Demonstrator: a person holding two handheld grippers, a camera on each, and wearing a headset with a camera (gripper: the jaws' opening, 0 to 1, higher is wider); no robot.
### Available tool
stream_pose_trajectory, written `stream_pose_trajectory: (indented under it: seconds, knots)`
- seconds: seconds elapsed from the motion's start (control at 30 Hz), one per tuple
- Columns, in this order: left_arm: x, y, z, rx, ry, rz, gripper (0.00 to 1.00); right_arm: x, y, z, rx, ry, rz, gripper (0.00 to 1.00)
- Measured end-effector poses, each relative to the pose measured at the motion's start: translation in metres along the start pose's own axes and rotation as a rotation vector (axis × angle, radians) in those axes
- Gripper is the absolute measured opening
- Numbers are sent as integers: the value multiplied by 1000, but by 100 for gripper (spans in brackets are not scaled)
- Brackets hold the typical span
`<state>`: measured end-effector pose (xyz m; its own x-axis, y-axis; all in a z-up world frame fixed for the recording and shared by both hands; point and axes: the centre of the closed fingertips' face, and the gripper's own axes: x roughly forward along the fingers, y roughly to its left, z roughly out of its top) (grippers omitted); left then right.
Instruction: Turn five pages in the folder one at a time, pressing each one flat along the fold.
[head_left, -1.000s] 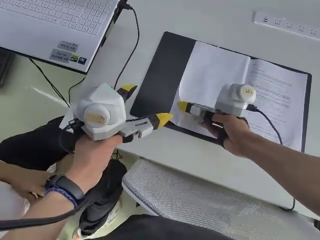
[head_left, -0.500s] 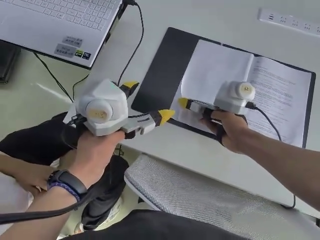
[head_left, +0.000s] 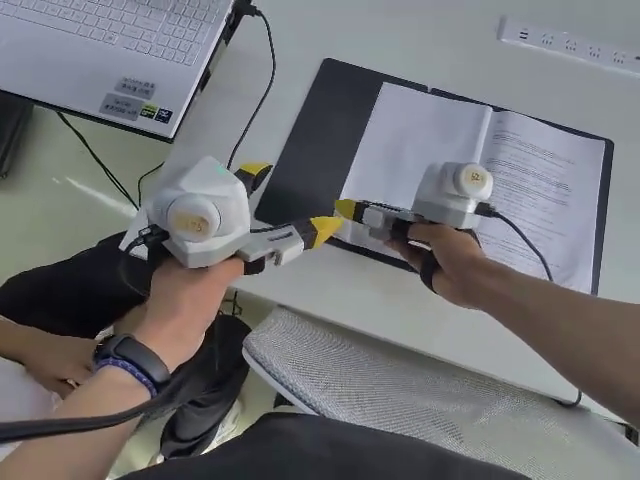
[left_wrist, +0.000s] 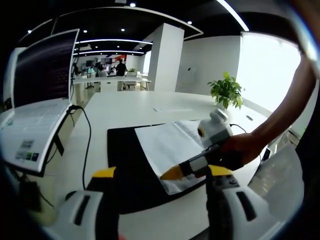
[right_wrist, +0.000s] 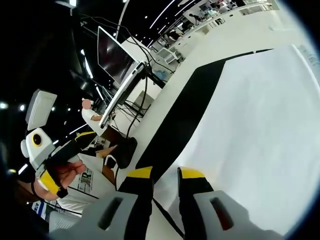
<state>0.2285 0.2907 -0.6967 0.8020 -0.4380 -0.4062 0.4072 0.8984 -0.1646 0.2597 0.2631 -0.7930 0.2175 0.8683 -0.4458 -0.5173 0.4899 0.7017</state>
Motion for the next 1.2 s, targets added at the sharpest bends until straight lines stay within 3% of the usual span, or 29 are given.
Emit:
stream_pose_trajectory:
  seconds: [0.17,0.33,0.4,0.53,0.7,0.83,0.93,0.97,1.07,1.1,1.2]
  knots:
    - [6,2,1,15,4,-13,68,-8,8,11,-22,-35,30,21]
    - [19,-1,11,32,-12,-40,61,-27,11,29,-54,-97,49,22]
    - [28,-3,12,36,-16,-59,57,-39,8,35,-70,-117,46,22]
    - [48,-11,5,55,-3,-112,39,-65,-9,42,-98,-143,10,18]
    - [78,-16,-18,86,47,-145,13,-90,-31,46,-107,-166,-36,14]
    - [99,-13,-40,92,85,-159,2,-107,-46,47,-123,-166,-63,10]
    - [106,-13,-47,133,103,-162,0,-117,-60,47,-122,-165,-84,8]
    - [108,-12,-53,168,129,-158,0,-119,-64,47,-126,-161,-90,8]
    - [114,-10,-69,202,173,-168,0,-123,-77,46,-153,-133,-103,6]
    - [114,-6,-79,246,218,-160,0,-123,-81,45,-167,-121,-110,5]
    - [113,-8,-90,264,237,-165,0,-123,-93,47,-179,-101,-102,4]
